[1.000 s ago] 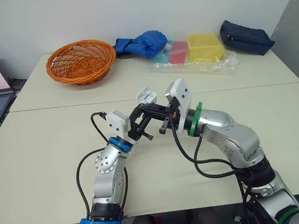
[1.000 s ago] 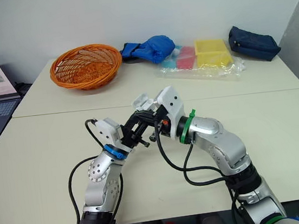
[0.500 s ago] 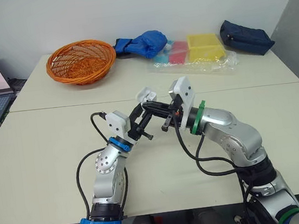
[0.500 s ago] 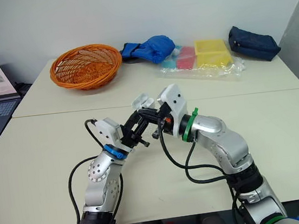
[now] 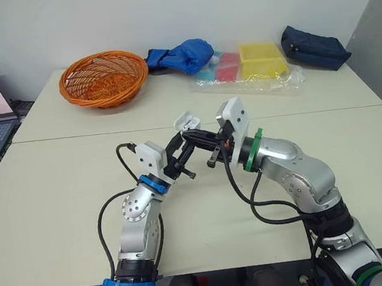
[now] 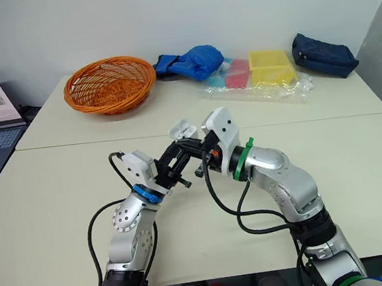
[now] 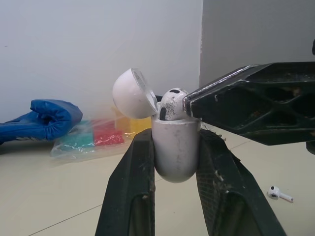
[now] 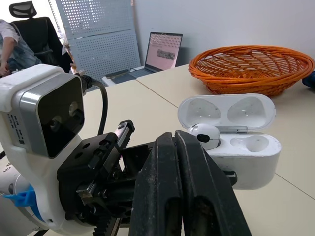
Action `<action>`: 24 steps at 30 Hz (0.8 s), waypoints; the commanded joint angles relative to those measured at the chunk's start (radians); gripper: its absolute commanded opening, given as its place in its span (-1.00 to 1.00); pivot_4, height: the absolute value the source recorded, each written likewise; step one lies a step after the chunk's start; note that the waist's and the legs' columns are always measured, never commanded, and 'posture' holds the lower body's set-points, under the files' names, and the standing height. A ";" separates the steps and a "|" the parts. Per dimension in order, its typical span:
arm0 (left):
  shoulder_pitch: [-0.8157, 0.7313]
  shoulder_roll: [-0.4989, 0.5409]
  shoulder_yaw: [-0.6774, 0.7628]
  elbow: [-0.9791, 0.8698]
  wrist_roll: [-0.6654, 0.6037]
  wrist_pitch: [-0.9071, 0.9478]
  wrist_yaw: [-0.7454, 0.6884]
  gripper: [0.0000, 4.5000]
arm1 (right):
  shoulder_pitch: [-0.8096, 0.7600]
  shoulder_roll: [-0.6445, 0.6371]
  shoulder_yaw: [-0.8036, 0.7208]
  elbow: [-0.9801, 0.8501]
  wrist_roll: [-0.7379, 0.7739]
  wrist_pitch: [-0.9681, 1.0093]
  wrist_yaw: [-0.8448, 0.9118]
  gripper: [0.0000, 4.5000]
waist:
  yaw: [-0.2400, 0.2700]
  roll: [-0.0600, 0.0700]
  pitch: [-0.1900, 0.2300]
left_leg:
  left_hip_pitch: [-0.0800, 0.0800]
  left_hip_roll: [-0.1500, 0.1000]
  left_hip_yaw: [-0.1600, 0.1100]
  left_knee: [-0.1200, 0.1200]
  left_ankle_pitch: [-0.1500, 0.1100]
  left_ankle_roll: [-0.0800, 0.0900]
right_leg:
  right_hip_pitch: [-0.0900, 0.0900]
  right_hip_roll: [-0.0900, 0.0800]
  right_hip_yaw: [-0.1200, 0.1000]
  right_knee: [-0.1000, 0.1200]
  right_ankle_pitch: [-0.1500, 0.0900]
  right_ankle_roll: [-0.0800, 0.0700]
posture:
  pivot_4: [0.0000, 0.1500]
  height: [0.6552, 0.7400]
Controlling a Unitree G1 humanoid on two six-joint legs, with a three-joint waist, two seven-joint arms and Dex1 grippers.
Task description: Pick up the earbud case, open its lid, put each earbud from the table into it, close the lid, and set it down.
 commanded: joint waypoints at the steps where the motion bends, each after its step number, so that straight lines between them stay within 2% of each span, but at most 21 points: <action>1: -0.015 -0.008 -0.007 -0.041 -0.006 -0.017 -0.003 -0.67 | -0.012 -0.002 -0.022 -0.064 0.033 0.002 0.013 -0.97 | 0.000 0.000 0.000 | 0.000 0.000 0.000 0.000 0.000 0.000 | 0.000 0.000 0.000 0.000 0.000 0.000 | 1.00 1.00; 4: -0.015 -0.005 -0.008 -0.041 -0.007 -0.016 -0.002 -0.67 | -0.005 -0.029 -0.074 -0.125 0.090 0.031 0.020 -0.97 | 0.000 0.000 0.000 | 0.000 0.000 0.000 0.000 0.000 0.000 | 0.000 0.000 0.000 0.000 0.000 0.000 | 1.00 1.00; 7: -0.013 -0.001 -0.007 -0.038 -0.011 -0.018 -0.006 -0.67 | 0.012 -0.120 -0.172 -0.221 0.177 0.099 0.043 -0.97 | 0.004 0.000 0.000 | -0.002 0.001 -0.001 0.000 0.000 0.000 | 0.000 -0.001 0.000 -0.001 0.000 0.000 | 1.00 1.00; 8: -0.010 0.000 -0.008 -0.038 -0.011 -0.019 -0.007 -0.67 | 0.018 -0.159 -0.206 -0.242 0.205 0.126 0.048 -0.90 | 0.004 0.000 0.000 | -0.003 0.001 -0.001 0.001 0.000 0.000 | 0.000 -0.002 -0.001 -0.001 0.000 0.000 | 1.00 1.00; 10: -0.007 0.001 -0.008 -0.035 -0.012 -0.022 -0.011 -0.67 | 0.026 -0.237 -0.277 -0.272 0.269 0.186 0.061 -0.72 | 0.003 0.000 0.000 | -0.003 0.000 -0.001 0.001 0.000 0.000 | 0.000 -0.003 -0.001 -0.002 0.000 0.001 | 1.00 1.00; 13: -0.004 0.001 -0.008 -0.027 -0.014 -0.027 -0.018 -0.67 | 0.034 -0.345 -0.363 -0.289 0.352 0.262 0.078 -0.24 | 0.002 0.000 0.000 | -0.003 0.000 0.000 0.000 0.000 0.000 | 0.000 -0.003 -0.001 -0.003 0.000 0.001 | 1.00 1.00; 16: -0.007 -0.006 -0.009 -0.014 -0.014 -0.034 -0.026 -0.67 | 0.082 -0.551 -0.402 -0.223 0.327 0.369 0.112 0.24 | 0.003 0.000 0.000 | -0.003 0.000 0.000 0.000 0.000 0.000 | 0.001 -0.003 -0.001 -0.005 0.000 0.001 | 1.00 1.00; 20: -0.010 -0.012 -0.013 -0.008 -0.013 -0.038 -0.030 -0.67 | 0.118 -0.671 -0.368 -0.095 0.259 0.408 0.097 0.89 | 0.003 0.000 0.000 | -0.005 -0.001 0.000 -0.001 0.000 0.000 | 0.001 -0.002 -0.001 -0.010 0.001 0.001 | 1.00 1.00; 21: -0.011 -0.014 -0.015 -0.006 -0.011 -0.039 -0.029 -0.67 | 0.118 -0.682 -0.358 -0.054 0.238 0.421 0.081 0.98 | 0.000 0.000 0.000 | -0.005 -0.001 0.001 -0.001 0.000 0.000 | 0.001 -0.002 0.000 -0.010 0.001 0.001 | 1.00 1.00; 24: -0.012 -0.017 -0.016 -0.012 -0.010 -0.035 -0.027 -0.67 | 0.090 -0.662 -0.319 0.049 0.183 0.445 0.028 0.98 | -0.001 0.000 0.000 | -0.005 -0.002 0.001 -0.001 0.000 0.000 | 0.000 -0.002 0.001 -0.010 0.002 0.002 | 1.00 1.00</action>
